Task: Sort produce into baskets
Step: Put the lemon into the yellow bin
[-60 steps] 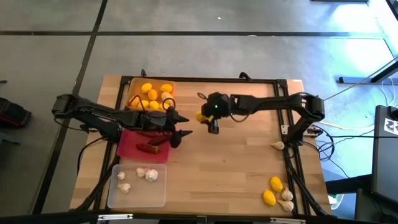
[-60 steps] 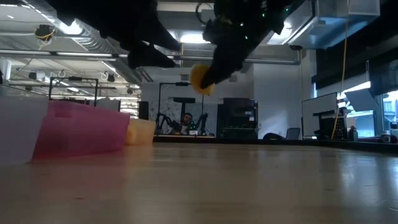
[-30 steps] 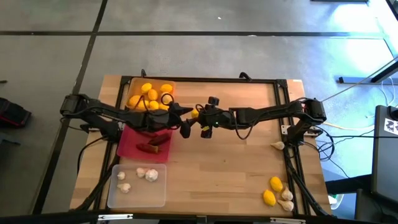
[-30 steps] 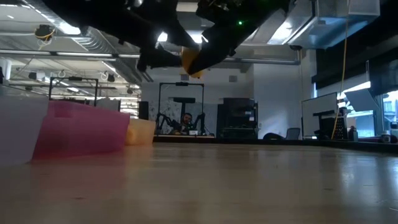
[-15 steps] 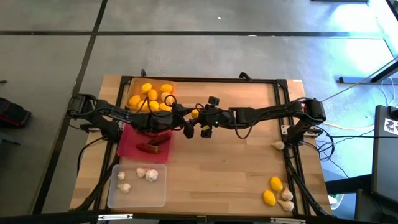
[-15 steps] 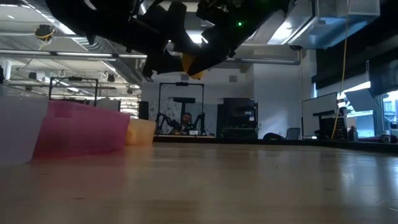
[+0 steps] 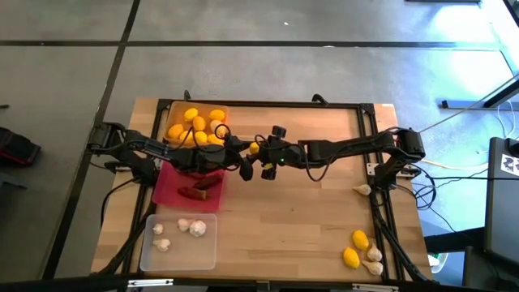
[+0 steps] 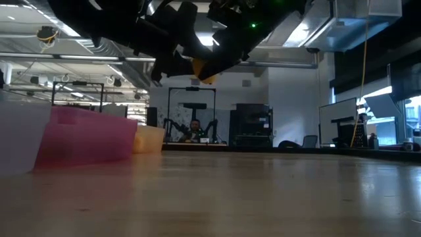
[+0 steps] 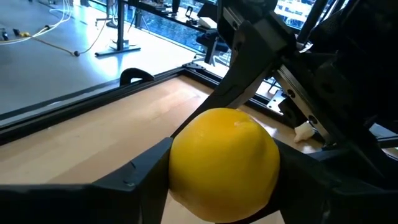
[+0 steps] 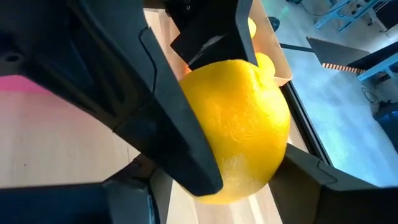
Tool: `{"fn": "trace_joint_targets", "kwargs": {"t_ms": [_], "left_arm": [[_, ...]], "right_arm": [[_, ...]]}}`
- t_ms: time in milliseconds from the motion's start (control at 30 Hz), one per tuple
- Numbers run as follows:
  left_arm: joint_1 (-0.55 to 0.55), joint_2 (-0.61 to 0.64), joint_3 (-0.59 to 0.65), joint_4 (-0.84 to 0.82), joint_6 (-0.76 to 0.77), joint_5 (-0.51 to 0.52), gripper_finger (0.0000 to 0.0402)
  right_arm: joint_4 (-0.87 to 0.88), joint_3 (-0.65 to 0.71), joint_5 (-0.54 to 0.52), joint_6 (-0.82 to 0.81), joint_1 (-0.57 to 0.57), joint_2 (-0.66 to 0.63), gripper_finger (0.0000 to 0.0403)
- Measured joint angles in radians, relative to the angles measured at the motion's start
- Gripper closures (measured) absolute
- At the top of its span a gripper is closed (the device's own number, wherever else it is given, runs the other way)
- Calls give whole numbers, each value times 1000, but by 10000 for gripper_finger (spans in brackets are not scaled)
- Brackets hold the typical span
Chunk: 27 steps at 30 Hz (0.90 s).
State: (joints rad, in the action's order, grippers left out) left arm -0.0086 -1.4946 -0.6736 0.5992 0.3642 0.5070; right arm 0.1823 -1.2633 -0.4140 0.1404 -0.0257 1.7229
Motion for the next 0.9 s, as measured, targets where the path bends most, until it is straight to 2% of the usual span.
{"fn": "trace_joint_targets", "kwargs": {"t_ms": [267,433,667,900], "left_arm": [[-22,48,1,-30,-48,16,177],[-24,121,2,-96,-54,15,174],[-23,255,1,-328,-25,21,173],[-3,401,1,-603,13,114,172]], "right_arm": [[73,-1,23,-24,-3,-64,156],[134,-1,14,-53,-2,-93,150],[245,-1,14,-101,-2,-117,149],[316,0,78,-183,-1,-101,148]]}}
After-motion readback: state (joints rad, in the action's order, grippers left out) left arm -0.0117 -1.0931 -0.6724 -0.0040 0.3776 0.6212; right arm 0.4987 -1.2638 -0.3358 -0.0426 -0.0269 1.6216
